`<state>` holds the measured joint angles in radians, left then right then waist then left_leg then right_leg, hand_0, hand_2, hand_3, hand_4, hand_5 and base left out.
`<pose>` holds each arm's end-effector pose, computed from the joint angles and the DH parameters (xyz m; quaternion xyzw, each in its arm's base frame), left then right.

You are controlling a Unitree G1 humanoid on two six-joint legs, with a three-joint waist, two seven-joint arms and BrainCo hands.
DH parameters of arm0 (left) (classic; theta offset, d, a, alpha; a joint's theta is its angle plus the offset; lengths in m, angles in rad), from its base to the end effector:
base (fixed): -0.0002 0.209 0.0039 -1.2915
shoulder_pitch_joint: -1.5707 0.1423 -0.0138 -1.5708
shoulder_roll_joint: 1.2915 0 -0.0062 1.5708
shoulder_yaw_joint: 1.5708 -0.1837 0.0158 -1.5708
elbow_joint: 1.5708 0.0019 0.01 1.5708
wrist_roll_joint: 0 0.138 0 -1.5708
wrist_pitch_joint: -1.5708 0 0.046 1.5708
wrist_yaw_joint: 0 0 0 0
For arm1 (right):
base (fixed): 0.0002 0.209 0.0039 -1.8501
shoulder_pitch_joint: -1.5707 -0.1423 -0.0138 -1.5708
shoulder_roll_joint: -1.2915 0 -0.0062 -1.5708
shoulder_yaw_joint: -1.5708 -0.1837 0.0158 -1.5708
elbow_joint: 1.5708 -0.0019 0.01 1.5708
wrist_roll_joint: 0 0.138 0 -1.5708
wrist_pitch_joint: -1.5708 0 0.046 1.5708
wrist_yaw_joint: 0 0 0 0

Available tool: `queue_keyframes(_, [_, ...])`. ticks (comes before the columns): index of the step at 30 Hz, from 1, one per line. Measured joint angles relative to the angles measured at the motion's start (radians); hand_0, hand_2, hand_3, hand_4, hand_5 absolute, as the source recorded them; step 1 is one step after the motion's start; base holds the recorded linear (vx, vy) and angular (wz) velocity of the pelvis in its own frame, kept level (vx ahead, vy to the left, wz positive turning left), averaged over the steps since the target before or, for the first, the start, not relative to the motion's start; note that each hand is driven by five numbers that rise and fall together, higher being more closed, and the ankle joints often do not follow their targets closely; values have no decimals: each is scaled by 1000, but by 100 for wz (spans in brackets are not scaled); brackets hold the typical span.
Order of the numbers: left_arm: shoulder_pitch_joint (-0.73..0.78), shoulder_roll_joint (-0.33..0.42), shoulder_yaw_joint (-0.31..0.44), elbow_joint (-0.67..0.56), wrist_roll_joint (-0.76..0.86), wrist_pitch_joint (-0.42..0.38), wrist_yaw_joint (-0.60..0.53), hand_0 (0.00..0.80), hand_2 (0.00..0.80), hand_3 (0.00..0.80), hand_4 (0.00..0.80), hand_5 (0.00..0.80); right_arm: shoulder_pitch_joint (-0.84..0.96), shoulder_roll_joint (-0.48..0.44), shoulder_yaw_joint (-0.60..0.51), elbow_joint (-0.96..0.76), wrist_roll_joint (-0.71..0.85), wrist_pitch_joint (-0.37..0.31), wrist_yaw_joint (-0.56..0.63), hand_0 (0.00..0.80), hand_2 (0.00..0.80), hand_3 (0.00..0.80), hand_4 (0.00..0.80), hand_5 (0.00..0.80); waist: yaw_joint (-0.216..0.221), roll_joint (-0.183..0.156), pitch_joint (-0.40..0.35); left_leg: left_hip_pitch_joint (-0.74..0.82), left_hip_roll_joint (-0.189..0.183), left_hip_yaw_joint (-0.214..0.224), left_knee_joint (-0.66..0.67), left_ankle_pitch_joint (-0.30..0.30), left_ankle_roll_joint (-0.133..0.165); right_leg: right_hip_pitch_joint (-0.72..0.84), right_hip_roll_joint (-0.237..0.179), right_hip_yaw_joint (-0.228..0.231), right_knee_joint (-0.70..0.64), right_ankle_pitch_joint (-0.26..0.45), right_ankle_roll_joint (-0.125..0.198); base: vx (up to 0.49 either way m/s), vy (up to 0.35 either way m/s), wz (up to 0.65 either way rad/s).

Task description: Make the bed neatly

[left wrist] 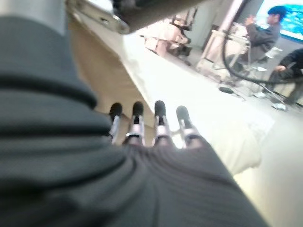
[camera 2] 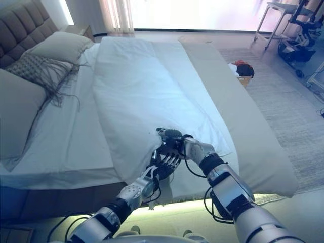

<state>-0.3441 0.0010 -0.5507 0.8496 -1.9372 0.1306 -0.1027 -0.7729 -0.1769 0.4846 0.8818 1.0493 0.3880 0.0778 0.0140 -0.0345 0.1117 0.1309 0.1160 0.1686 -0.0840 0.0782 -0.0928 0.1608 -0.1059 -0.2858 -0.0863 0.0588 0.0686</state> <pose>0.2118 0.0601 -0.0388 -0.6808 0.3644 -0.0280 0.6347 0.3111 -0.0955 0.0527 0.2147 0.3269 0.2088 0.8964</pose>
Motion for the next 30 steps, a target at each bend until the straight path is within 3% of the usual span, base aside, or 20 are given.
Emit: queue_keyframes(30, [0, 22, -18, 0, 39, 83, -27, 0, 0, 0, 0, 0, 0, -34, -1, 4, -9, 0, 0, 800, 800, 800, 800, 800, 2, 0, 0, -2, 0, -14, 0, 0, 0, 7, 0, -14, 0, -2, 0, -2, 2, 1])
